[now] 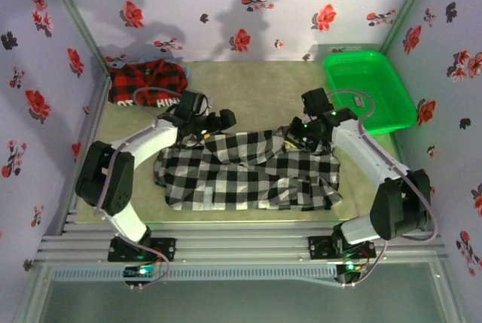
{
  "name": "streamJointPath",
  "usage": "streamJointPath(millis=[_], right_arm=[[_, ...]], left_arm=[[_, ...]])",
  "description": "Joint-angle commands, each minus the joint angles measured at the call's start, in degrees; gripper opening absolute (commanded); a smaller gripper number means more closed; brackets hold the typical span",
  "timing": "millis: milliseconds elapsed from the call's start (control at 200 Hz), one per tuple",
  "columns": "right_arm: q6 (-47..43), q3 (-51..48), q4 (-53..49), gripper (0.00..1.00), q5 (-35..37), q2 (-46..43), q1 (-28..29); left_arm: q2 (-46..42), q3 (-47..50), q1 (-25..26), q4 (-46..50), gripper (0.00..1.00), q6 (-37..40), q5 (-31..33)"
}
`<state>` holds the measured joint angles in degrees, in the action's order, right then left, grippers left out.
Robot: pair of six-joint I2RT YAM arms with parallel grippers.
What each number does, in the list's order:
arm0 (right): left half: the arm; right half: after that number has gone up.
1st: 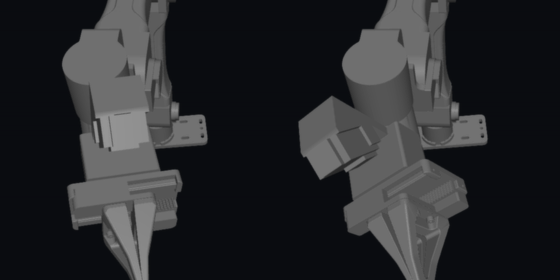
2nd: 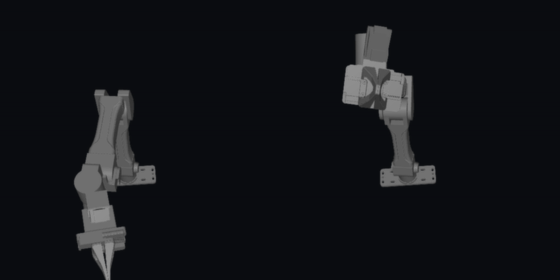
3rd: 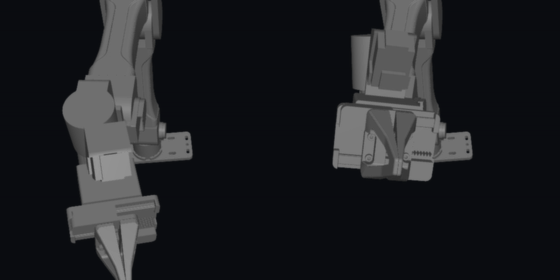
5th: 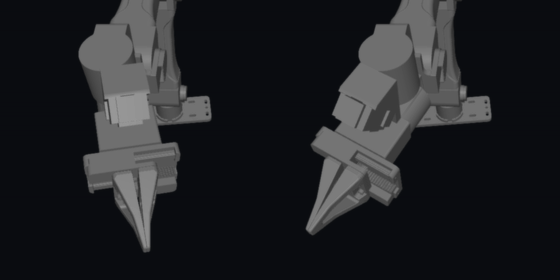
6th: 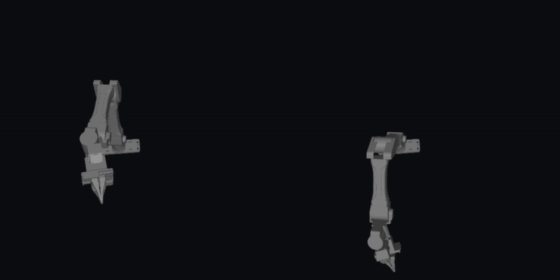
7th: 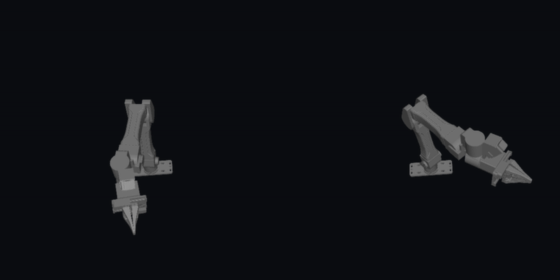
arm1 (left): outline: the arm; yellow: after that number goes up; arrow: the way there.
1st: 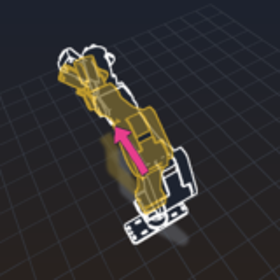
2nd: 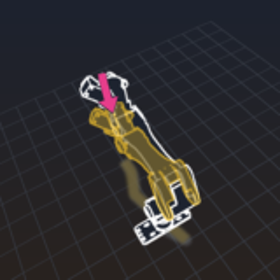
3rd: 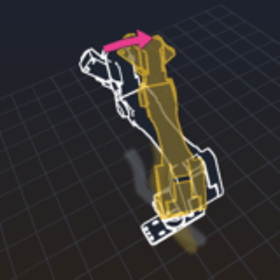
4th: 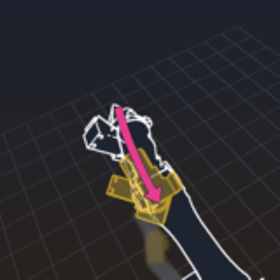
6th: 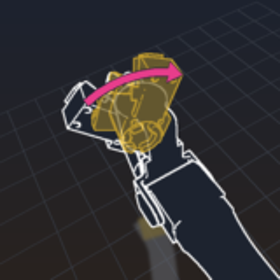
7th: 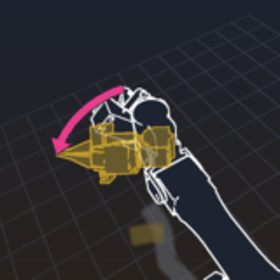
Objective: Fold and stack the long sleeve shirts
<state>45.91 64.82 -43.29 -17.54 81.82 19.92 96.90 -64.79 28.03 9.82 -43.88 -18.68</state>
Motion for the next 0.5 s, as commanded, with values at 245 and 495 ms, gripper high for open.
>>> streamJointPath(millis=[245,495], right_arm=[[-4.62,-3.46,0.21,0.05,3.16,-0.39,-1.27],[-6.66,-5.25,-0.11,0.05,4.11,0.2,-2.75]], left_arm=[[5.38,-4.02,0.01,0.24,0.98,-0.62,-0.92],[8.11,-8.15,-0.68,1.68,0.98,0.23,-0.48]])
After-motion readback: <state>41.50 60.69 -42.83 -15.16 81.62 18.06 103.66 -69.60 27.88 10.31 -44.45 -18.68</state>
